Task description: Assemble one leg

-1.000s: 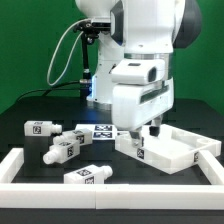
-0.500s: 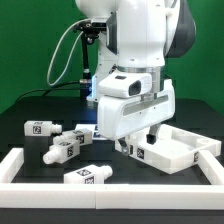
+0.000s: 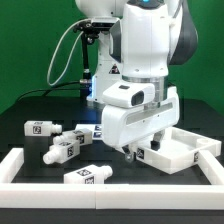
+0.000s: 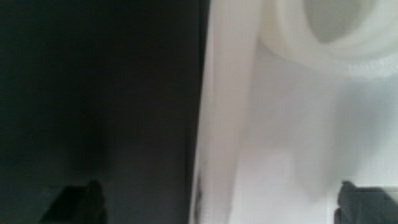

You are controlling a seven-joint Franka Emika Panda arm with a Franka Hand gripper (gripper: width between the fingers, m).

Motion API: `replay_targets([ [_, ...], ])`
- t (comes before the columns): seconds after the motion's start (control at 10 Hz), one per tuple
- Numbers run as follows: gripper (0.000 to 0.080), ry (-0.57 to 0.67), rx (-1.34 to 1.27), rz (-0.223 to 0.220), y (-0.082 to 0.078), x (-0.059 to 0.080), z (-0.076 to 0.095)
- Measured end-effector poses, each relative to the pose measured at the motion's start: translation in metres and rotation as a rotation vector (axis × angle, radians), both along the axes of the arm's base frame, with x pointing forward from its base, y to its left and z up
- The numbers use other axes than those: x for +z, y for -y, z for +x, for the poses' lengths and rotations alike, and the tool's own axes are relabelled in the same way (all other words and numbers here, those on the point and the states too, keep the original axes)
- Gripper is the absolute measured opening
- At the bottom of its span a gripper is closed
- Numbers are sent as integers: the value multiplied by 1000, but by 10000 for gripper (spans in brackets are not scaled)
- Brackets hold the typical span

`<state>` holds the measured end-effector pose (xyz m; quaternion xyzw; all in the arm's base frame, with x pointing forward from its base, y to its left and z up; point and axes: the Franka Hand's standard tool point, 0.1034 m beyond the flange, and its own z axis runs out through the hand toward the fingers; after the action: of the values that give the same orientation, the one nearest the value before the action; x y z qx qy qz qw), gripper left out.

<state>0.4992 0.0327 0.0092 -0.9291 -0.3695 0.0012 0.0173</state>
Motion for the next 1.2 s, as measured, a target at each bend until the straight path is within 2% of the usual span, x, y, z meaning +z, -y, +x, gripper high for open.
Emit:
replay_targets([
  [0.1, 609, 0, 0, 0, 0, 0, 0],
  [0.3, 240, 0, 0, 0, 0, 0, 0],
  [0.4, 240, 0, 0, 0, 0, 0, 0],
  [0.5, 67, 0, 0, 0, 0, 0, 0],
  [0.7, 50, 0, -7, 0, 3, 1, 0],
  [1.0, 50, 14, -181, -12, 35, 19, -13],
  [1.2, 51, -64, -366, -1, 57, 26, -20],
])
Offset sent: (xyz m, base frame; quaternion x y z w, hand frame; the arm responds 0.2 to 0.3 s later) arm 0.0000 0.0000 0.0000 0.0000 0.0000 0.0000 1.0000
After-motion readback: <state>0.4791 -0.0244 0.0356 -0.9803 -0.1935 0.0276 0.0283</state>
